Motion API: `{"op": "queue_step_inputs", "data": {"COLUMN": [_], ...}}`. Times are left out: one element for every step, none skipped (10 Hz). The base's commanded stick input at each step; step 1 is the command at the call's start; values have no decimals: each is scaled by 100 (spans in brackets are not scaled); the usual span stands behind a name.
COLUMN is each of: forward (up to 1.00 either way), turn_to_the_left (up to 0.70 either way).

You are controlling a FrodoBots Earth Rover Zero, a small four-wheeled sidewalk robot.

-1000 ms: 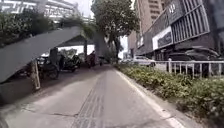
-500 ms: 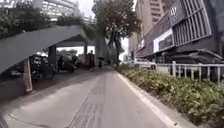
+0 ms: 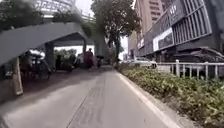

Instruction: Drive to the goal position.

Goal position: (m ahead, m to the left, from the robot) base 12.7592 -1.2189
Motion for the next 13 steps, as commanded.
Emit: {"op": "queue_step_inputs", "data": {"forward": [45, 45, 45, 45, 45, 45, 45, 45, 45, 45, 45, 45, 45], "turn_to_the_left": [0, 0, 0, 0, 0, 0, 0, 0, 0, 0, 0, 0, 0]}}
